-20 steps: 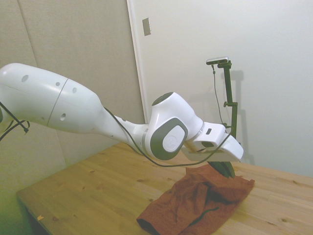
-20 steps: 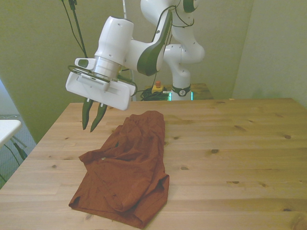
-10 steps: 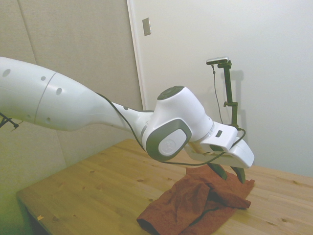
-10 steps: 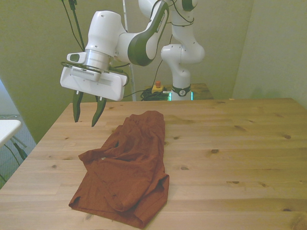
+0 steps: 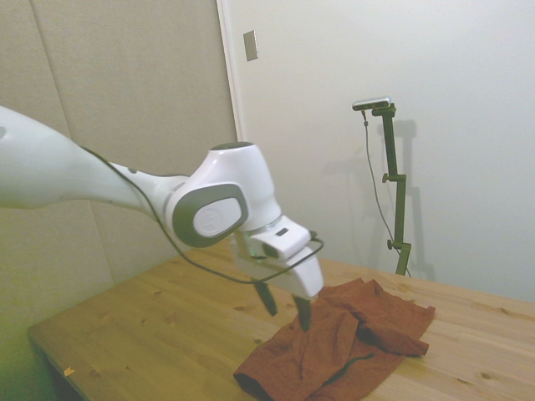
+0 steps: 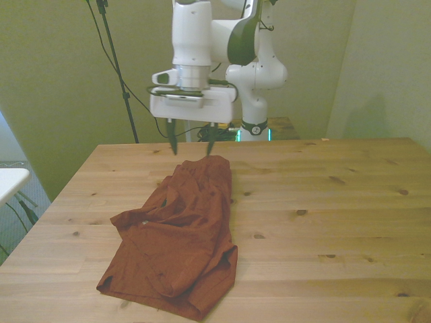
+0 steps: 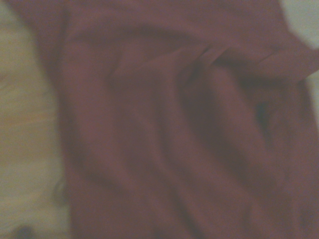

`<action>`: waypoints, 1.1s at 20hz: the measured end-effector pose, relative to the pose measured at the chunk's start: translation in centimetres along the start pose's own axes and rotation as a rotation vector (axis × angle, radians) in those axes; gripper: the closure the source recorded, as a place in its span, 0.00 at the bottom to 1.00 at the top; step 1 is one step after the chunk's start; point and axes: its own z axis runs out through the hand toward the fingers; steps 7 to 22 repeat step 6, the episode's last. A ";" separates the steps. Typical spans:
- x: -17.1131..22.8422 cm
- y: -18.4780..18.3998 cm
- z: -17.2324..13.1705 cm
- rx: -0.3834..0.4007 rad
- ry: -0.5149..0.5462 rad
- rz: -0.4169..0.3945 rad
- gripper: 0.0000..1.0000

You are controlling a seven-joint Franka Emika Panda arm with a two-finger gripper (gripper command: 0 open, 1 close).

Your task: Fold the shorts

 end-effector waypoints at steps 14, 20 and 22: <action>-12.5 -0.4 -0.8 0.037 -0.055 -0.078 0.00; -12.5 -0.4 -0.8 0.037 -0.055 -0.078 0.00; -12.5 -0.4 -0.8 0.037 -0.055 -0.078 0.00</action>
